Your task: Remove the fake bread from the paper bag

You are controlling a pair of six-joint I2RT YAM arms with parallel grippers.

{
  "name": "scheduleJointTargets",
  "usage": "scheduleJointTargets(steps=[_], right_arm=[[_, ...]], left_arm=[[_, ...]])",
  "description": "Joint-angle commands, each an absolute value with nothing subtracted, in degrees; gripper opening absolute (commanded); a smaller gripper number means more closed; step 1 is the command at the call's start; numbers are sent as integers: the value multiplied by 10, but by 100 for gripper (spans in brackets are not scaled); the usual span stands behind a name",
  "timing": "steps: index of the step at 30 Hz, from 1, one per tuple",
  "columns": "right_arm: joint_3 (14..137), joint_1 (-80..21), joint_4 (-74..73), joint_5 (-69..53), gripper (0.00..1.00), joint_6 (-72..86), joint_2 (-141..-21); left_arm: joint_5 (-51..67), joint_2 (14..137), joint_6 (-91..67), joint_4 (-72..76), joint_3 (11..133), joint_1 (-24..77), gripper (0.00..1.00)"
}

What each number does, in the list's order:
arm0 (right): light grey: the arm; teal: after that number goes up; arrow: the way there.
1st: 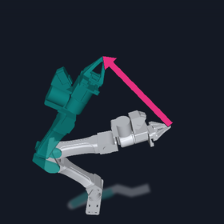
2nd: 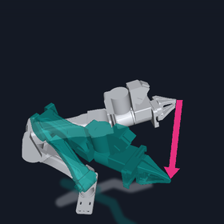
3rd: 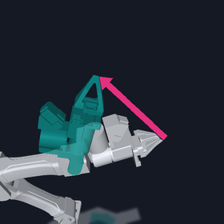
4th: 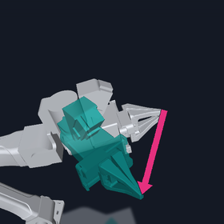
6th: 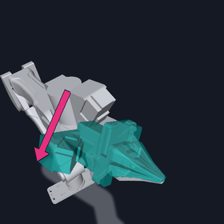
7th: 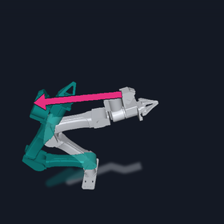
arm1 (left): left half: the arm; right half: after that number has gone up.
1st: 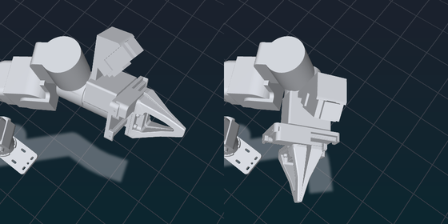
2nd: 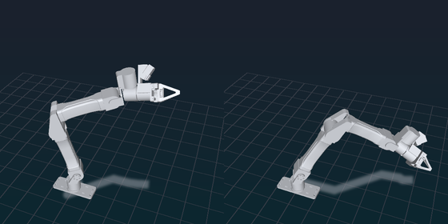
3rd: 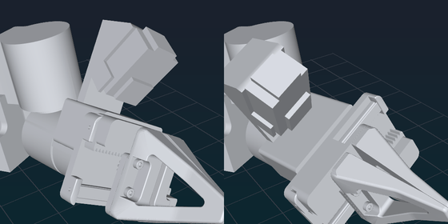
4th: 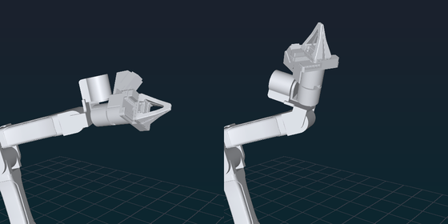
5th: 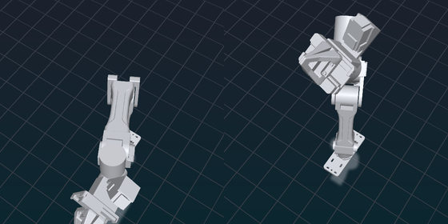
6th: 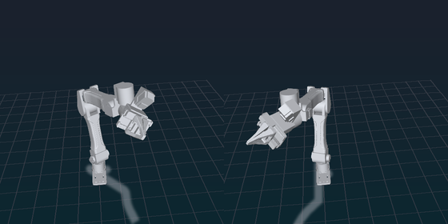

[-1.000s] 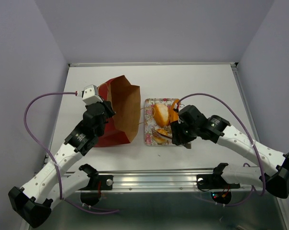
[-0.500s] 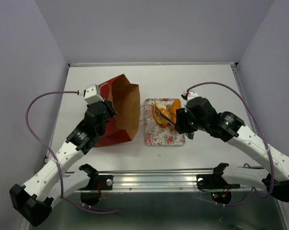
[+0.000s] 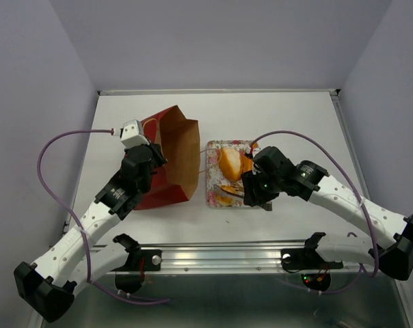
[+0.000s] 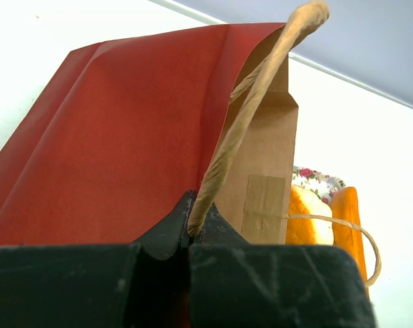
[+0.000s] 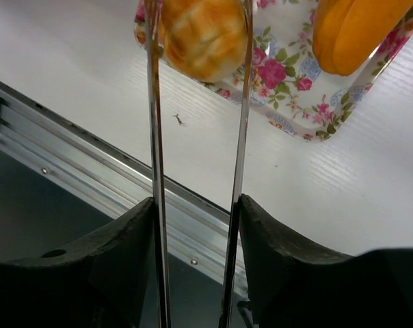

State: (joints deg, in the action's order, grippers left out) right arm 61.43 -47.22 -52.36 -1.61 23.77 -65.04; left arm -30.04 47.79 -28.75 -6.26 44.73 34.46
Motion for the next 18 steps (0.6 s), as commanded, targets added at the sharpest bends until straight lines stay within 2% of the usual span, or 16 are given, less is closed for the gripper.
scheduleJointTargets(steps=[1, 4, 8, 11, 15, 18], right_arm=[[610, -469, -519, -18, 58, 232, -659], [616, -469, -515, -11, 66, 233, -660], [631, -469, -515, -3, 70, 236, -655], [649, -469, -514, 19, 65, 241, -645], [692, -469, -513, 40, 51, 243, -630], [724, -469, -522, 62, 52, 243, -622]], left_arm=[[-312, 463, -283, -51, 465, 347, 0], [-312, 461, -283, -52, 465, 347, 0], [-311, 461, -281, -54, 465, 347, 0], [-311, 460, -282, -55, 465, 347, 0], [-312, 461, -280, -54, 467, 347, 0], [-310, 461, -279, -54, 468, 347, 0]])
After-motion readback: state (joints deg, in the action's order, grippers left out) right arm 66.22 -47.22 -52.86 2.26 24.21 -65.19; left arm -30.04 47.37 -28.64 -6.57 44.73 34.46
